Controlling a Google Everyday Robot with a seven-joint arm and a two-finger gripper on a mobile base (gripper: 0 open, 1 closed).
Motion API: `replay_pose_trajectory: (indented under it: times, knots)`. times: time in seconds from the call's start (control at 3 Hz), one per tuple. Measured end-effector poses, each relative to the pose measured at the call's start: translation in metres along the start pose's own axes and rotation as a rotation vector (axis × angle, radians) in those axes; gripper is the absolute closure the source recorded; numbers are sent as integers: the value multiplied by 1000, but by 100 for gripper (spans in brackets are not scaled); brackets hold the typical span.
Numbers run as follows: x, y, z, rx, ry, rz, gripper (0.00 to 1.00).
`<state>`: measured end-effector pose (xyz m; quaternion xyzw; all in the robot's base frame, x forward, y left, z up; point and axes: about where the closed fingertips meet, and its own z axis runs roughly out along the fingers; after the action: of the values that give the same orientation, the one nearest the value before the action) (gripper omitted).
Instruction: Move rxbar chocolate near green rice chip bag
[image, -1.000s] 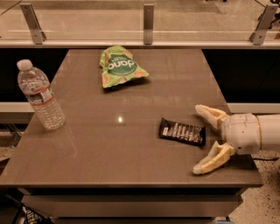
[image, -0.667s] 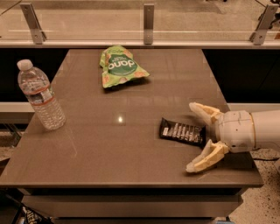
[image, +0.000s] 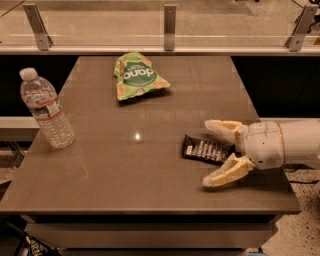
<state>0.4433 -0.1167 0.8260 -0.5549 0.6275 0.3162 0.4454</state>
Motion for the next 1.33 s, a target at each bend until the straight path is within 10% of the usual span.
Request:
replay_pose_trajectory:
  times: [1.33]
  knots:
    - [-5, 2, 6, -13, 0, -9, 100]
